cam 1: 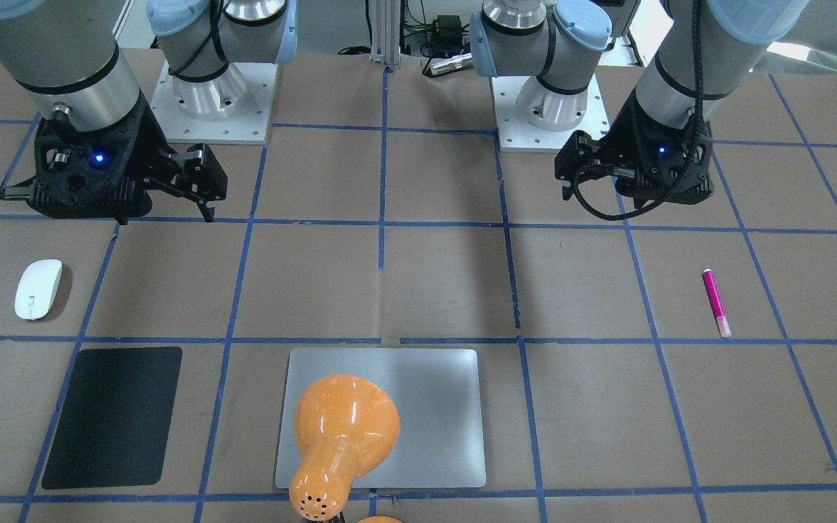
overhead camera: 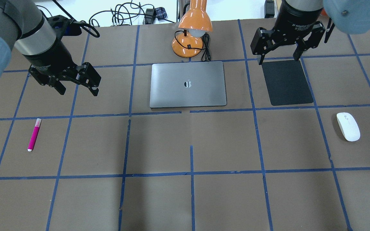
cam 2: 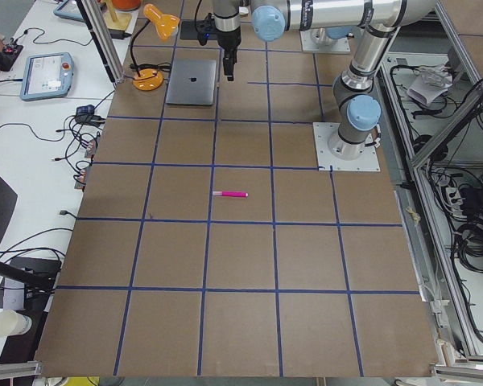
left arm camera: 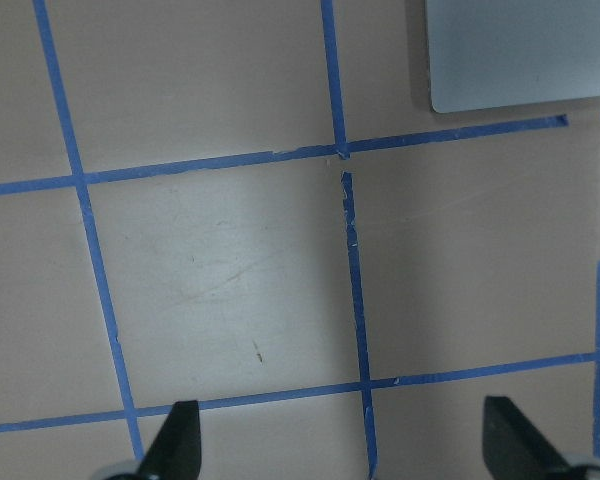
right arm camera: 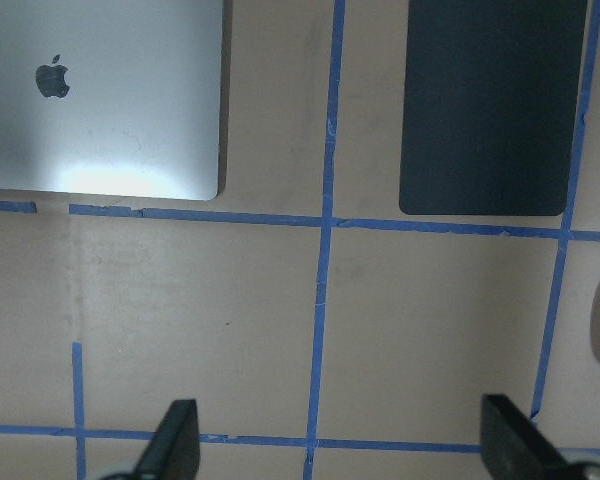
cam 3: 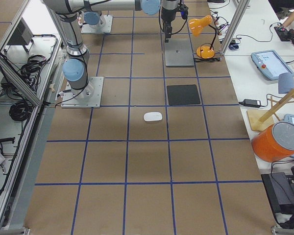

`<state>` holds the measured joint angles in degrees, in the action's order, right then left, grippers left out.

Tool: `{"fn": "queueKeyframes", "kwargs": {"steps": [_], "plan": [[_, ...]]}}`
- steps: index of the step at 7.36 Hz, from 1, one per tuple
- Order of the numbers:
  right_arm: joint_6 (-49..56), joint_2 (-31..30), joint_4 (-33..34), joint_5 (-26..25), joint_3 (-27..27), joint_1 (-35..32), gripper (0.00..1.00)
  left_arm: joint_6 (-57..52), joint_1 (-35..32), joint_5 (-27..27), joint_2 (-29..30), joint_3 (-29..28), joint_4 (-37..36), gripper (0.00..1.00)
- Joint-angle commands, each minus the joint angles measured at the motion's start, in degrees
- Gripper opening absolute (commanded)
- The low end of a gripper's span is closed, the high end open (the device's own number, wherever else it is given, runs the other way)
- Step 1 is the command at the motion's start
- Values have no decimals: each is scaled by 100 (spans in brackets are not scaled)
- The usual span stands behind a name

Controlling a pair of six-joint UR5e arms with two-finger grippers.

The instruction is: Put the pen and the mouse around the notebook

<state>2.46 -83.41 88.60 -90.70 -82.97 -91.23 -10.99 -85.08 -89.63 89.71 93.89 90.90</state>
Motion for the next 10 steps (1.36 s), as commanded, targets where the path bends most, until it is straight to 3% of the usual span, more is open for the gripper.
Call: {"fn": "queueKeyframes", "kwargs": {"steps": [1, 7, 10], "plan": [[0, 0, 0, 0, 0, 0, 100, 0, 0, -10, 2, 15, -2, 100], [61, 0, -9, -9, -9, 44, 100, -114, 87, -28, -50, 24, -63, 100], [1121, -52, -71, -52, -411, 919, 100, -324, 324, -11, 28, 24, -81, 100]]}}
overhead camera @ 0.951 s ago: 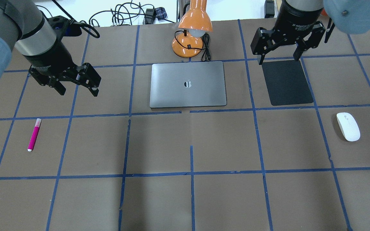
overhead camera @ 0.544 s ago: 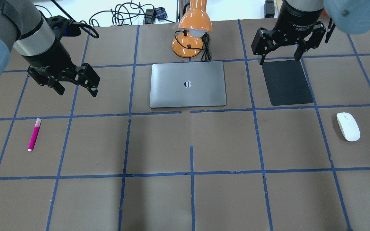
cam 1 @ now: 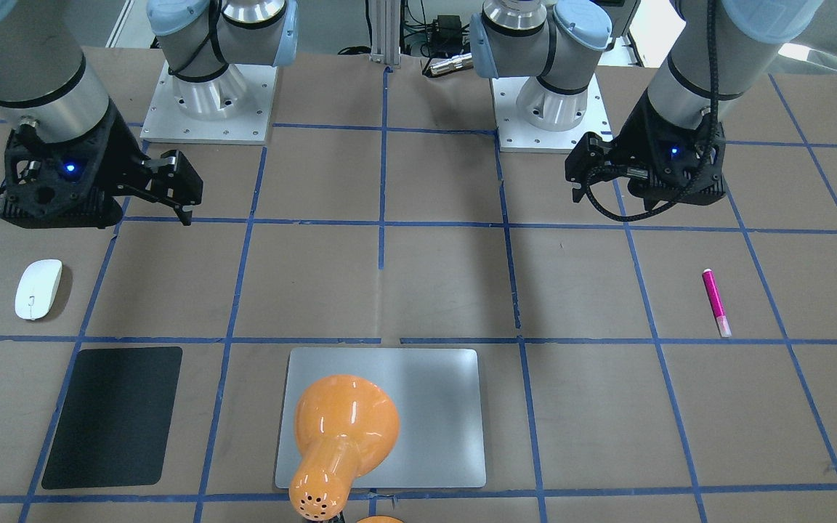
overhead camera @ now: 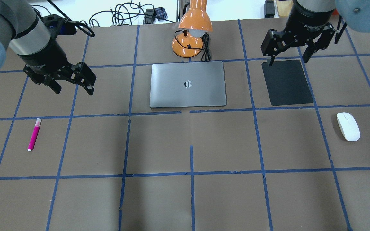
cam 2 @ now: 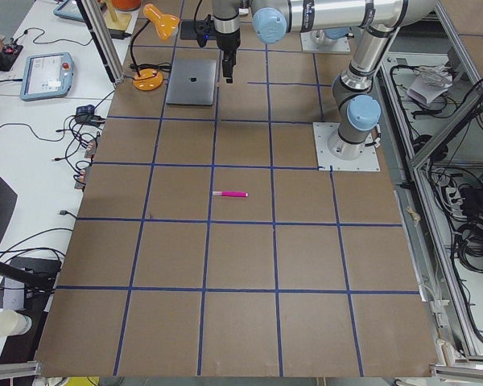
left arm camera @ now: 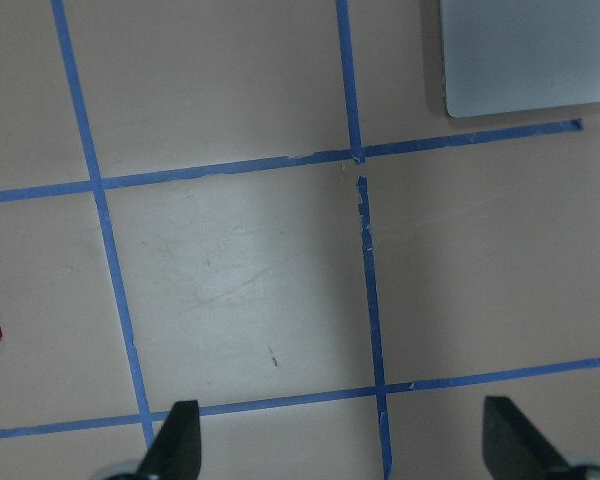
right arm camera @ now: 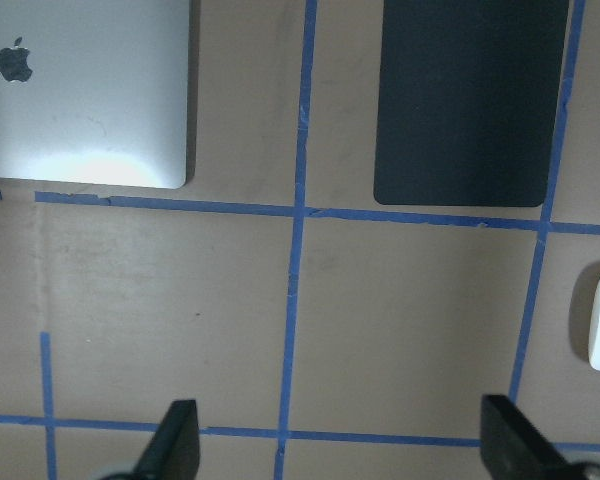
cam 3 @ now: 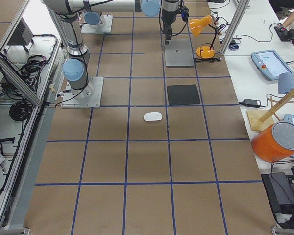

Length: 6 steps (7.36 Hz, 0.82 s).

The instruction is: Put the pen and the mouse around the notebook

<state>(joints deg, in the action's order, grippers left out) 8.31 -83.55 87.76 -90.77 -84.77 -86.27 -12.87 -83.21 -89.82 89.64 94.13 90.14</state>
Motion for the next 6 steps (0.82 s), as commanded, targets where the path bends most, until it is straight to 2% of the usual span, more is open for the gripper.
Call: {"fn": "queueKeyframes", "kwargs": {"steps": [1, 2, 3, 5, 6], "plan": [[1358, 14, 30, -237, -468, 975, 100, -215, 374, 8, 115, 0, -5, 100], [1793, 23, 309, -300, -766, 1685, 100, -207, 646, 17, 237, 35, -153, 100], [2093, 276, 1043, -658, -1038, 1962, 100, -338, 988, 0, 273, 192, -476, 100], [2491, 515, 2117, -644, -1767, 2585, 100, -471, 1831, 17, 580, 552, -750, 100], [2552, 629, 2801, -652, -2249, 2702, 100, -984, 2096, 9, 712, 588, -978, 100]]}}
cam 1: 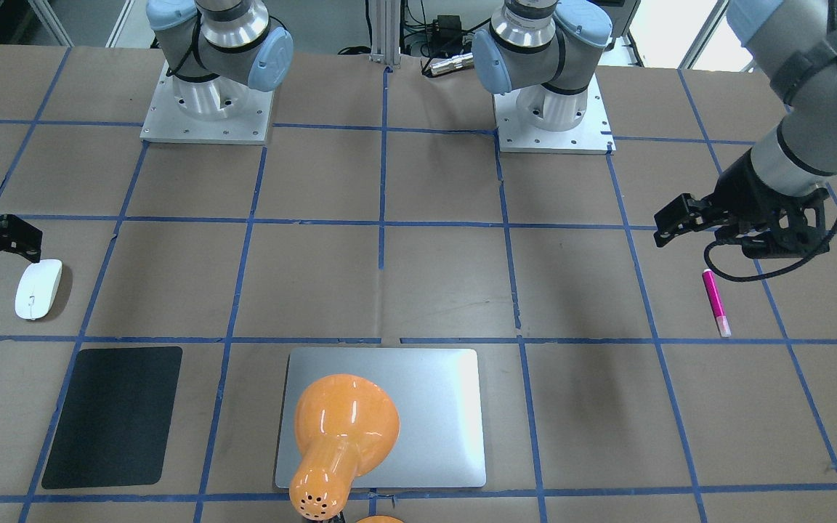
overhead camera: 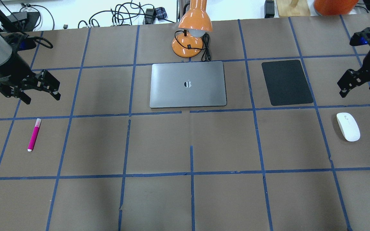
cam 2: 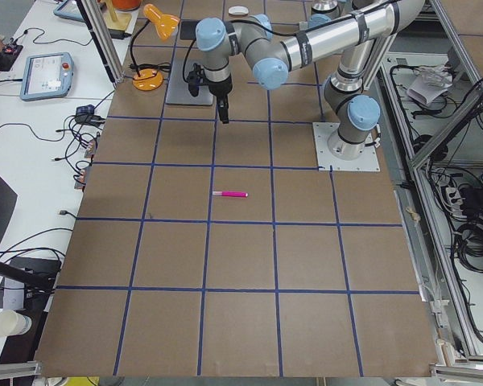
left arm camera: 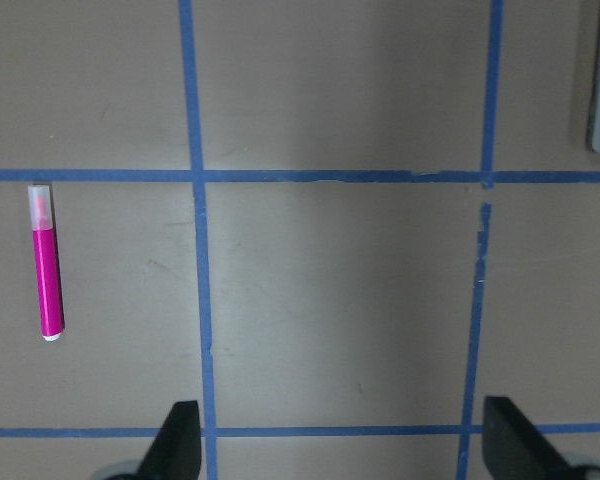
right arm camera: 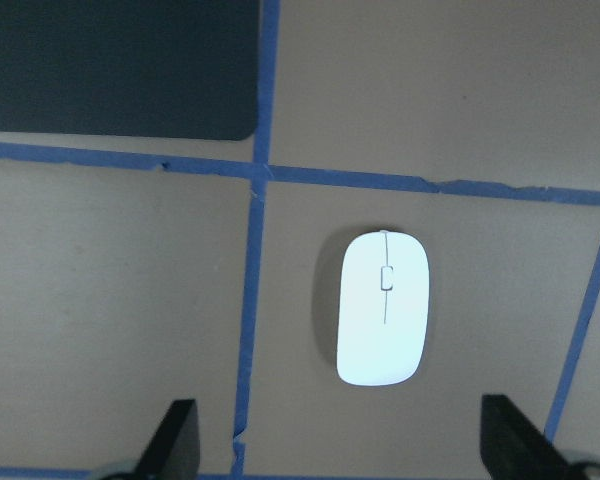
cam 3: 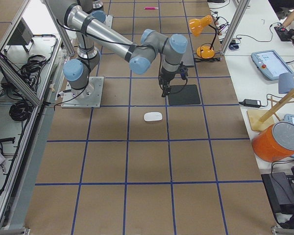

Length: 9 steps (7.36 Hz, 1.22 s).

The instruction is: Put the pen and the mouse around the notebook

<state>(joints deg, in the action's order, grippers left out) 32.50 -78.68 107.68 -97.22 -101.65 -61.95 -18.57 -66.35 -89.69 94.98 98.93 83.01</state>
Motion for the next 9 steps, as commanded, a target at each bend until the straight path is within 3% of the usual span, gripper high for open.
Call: {"fn": "queueKeyframes", "kwargs": {"steps": [1, 4, 6, 9], "plan": [[317, 230, 1425, -68, -940, 341, 100, -967, 621, -14, 352, 100, -302, 100], [433, 660, 1895, 1, -1330, 746, 100, -1491, 1325, -31, 1011, 109, -950, 100], [415, 863, 2028, 1, -1313, 746, 100, -1684, 1344, -171, 1346, 240, -1401, 100], [494, 899, 2029, 19, -1278, 746, 100, -2305, 1353, -453, 1619, 976, -3519, 100]]}}
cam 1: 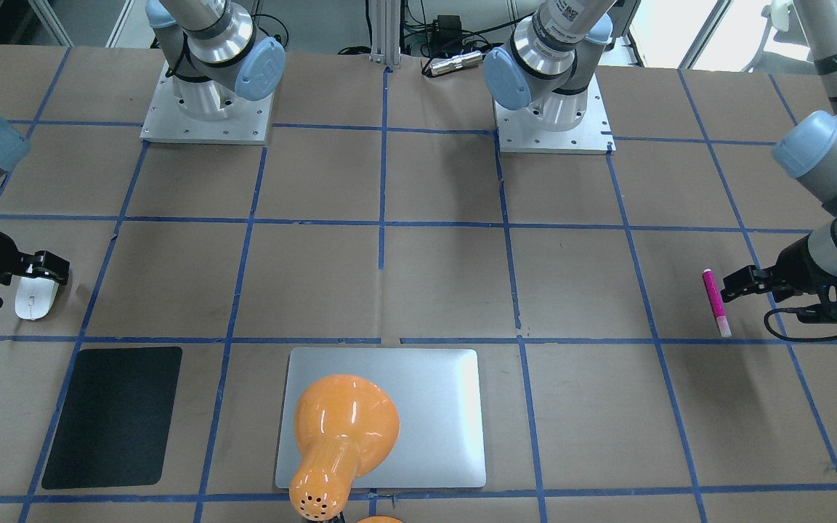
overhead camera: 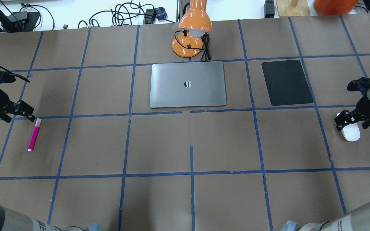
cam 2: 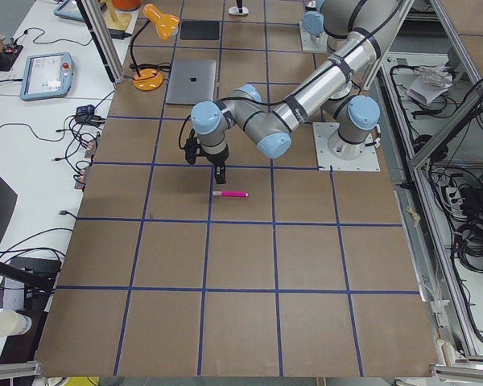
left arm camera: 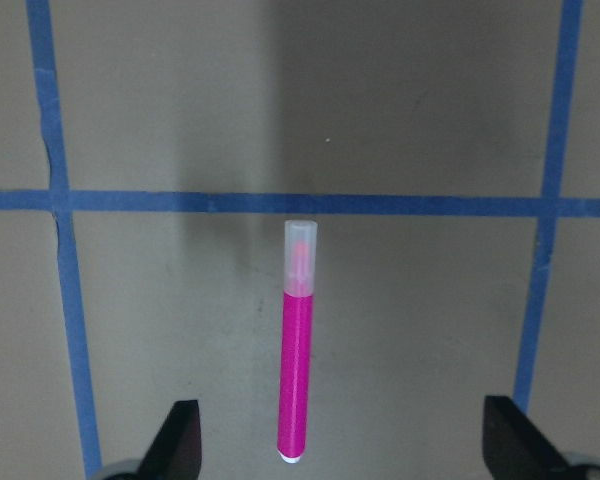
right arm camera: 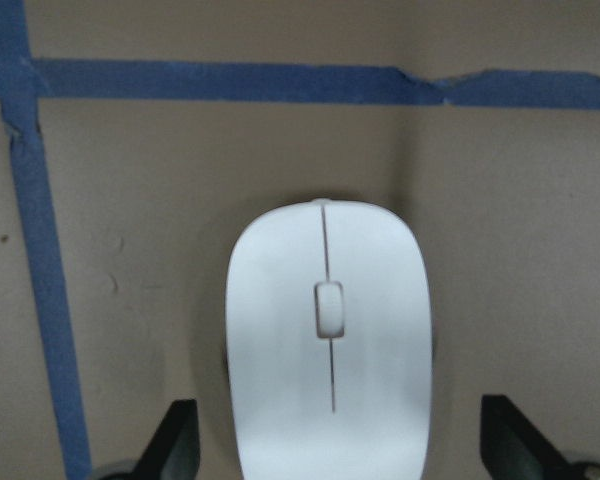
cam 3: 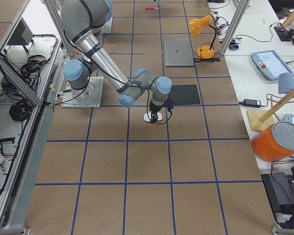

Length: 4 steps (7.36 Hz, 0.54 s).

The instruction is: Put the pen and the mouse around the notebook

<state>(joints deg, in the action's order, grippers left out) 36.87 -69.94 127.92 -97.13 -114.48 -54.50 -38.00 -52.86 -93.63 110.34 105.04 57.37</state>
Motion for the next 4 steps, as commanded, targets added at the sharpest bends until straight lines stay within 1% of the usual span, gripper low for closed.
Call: {"fn": "queueKeyframes", "kwargs": {"steps": [1, 2, 3, 4], "plan": [[231, 103, 39, 18, 22, 1, 97, -506, 4, -33, 145, 716, -1626, 100], [250, 104, 118, 19, 31, 9, 95, -498, 4, -6, 172, 850, -1711, 100], [268, 112, 119, 10, 40, 9, 78, -507, 4, -15, 199, 886, -1712, 100], [268, 104, 119, 18, 40, 1, 56, -611, 21, 3, 181, 886, -1720, 100]]}}
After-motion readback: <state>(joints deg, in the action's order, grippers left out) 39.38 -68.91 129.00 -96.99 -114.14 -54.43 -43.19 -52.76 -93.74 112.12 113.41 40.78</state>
